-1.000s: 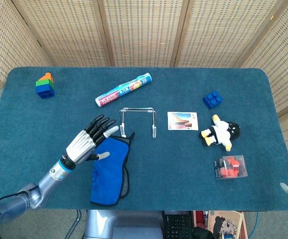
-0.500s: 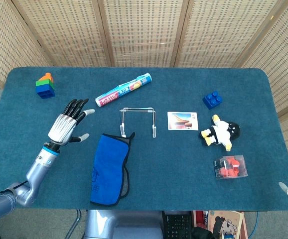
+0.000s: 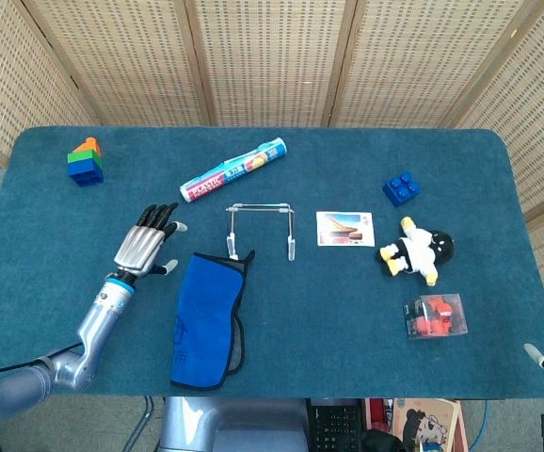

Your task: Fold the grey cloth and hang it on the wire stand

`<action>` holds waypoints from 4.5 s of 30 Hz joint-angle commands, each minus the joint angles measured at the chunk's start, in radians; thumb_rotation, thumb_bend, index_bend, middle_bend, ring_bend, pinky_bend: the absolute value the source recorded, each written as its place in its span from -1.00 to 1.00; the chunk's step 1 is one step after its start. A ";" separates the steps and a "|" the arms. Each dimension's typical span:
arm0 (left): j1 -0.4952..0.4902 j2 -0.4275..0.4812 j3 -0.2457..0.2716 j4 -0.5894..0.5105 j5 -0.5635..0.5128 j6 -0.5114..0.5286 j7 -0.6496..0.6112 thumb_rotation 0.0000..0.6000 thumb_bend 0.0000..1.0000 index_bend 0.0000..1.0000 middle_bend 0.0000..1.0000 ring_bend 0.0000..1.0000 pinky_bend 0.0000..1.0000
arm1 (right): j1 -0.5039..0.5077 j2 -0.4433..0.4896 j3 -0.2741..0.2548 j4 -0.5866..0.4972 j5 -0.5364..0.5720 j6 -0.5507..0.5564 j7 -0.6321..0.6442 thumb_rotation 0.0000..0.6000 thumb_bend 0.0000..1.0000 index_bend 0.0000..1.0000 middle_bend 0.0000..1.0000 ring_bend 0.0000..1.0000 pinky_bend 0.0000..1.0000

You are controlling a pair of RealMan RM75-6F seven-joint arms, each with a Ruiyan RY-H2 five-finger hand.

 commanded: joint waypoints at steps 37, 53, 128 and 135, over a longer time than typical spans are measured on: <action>-0.040 -0.185 -0.105 0.119 -0.204 -0.133 0.205 1.00 -0.36 -0.21 -1.00 -1.00 -1.00 | 0.006 0.002 0.002 0.005 0.016 -0.017 0.009 1.00 -1.00 -1.00 -1.00 -1.00 -1.00; -0.038 -0.167 -0.108 0.082 -0.231 -0.155 0.245 1.00 -0.30 0.64 -1.00 -1.00 -1.00 | 0.002 0.006 0.002 0.010 0.012 -0.010 0.027 1.00 -1.00 -1.00 -1.00 -1.00 -1.00; -0.340 0.376 -0.478 -0.354 -0.506 -0.050 0.251 1.00 -0.05 0.72 -1.00 -1.00 -1.00 | 0.021 0.014 0.024 0.013 0.070 -0.056 0.048 1.00 -1.00 -1.00 -1.00 -1.00 -1.00; -0.413 0.333 -0.500 -0.339 -0.567 -0.069 0.227 1.00 -0.05 0.72 -1.00 -1.00 -1.00 | 0.033 0.013 0.036 0.022 0.103 -0.088 0.052 1.00 -1.00 -1.00 -1.00 -1.00 -1.00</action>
